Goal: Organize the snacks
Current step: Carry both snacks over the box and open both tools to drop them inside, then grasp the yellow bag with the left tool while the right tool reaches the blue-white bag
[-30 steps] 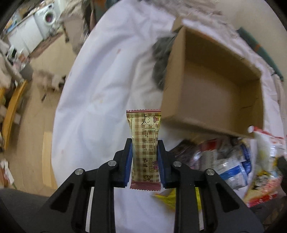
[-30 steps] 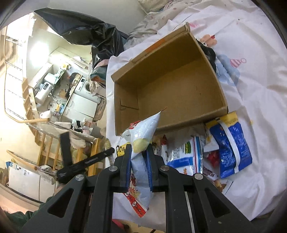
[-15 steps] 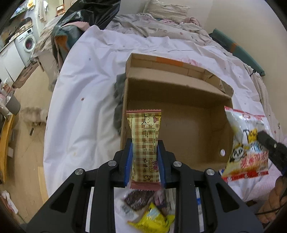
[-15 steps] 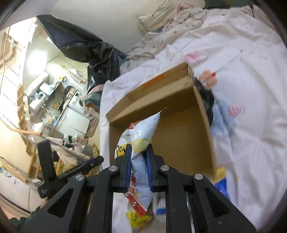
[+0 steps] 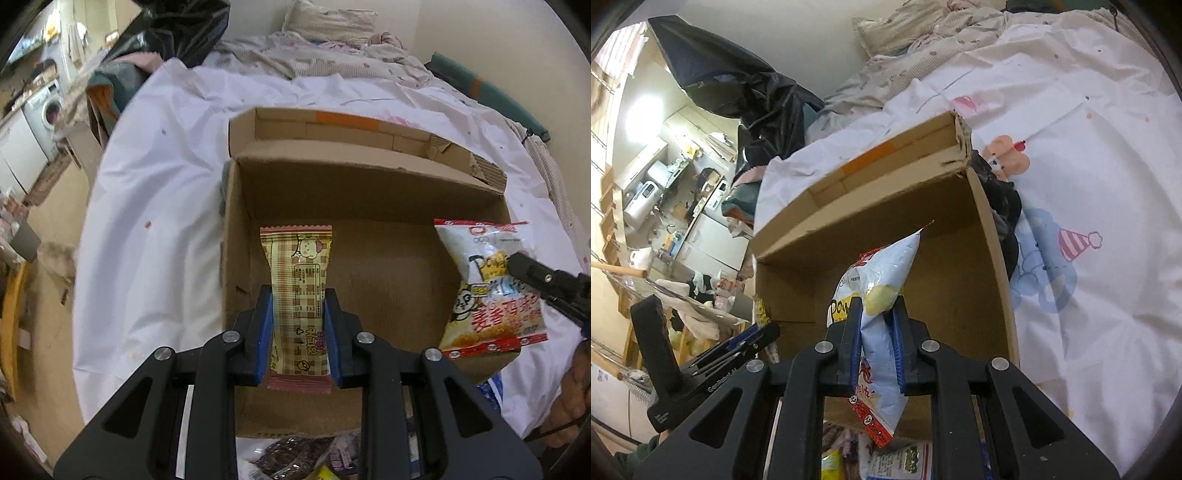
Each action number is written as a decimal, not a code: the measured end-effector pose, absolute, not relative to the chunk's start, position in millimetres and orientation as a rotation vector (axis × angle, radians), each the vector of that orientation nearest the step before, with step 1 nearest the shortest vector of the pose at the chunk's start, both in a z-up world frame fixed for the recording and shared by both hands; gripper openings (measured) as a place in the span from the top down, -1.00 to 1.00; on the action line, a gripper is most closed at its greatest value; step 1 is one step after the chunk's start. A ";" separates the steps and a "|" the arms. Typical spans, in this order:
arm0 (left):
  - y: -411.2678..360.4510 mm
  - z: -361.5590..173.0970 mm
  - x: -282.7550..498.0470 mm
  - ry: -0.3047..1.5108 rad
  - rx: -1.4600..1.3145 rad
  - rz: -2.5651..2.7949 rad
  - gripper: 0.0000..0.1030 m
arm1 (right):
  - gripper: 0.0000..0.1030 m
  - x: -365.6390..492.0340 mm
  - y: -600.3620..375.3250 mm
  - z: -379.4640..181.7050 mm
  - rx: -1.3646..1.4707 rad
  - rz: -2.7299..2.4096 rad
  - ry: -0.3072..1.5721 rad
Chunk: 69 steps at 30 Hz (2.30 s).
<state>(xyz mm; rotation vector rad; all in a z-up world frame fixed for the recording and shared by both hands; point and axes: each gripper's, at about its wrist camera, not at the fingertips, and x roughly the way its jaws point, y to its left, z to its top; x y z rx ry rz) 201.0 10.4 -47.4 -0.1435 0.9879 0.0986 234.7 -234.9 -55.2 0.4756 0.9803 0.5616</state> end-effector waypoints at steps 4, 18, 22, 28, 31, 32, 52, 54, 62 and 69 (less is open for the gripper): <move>11.3 -51.9 202.7 0.989 -0.147 0.094 0.57 | 0.70 241.7 -228.4 -70.1 0.479 0.548 1.037; 5.9 -47.6 199.4 0.974 -0.147 0.070 0.52 | 0.62 240.9 -209.5 -73.1 0.404 0.557 1.071; 2.4 -45.1 197.1 0.964 -0.137 0.058 0.21 | 0.62 239.8 -206.0 -69.2 0.384 0.563 1.059; -0.1 -39.2 192.0 0.927 -0.138 0.065 -0.63 | -0.14 239.0 -211.5 -66.5 0.400 0.529 1.040; 1.4 -38.3 191.1 0.919 -0.146 0.064 -0.65 | -0.47 237.0 -215.4 -62.5 0.399 0.510 1.006; 1.6 -38.4 191.2 0.921 -0.145 0.064 -0.65 | -0.47 236.1 -215.0 -60.7 0.388 0.514 0.995; 13.6 -18.1 152.9 0.892 -0.147 0.078 -0.65 | -0.47 206.0 -221.5 -34.2 0.340 0.521 0.936; 18.4 -17.5 143.3 0.896 -0.159 0.093 -0.65 | -0.50 198.0 -222.4 -29.6 0.316 0.522 0.925; 28.7 -25.6 114.6 0.955 -0.219 0.111 -0.65 | -0.56 159.5 -230.3 -30.9 0.278 0.521 0.935; 38.4 -42.5 87.4 1.035 -0.273 0.130 -0.65 | -0.56 132.3 -239.1 -37.8 0.293 0.494 0.975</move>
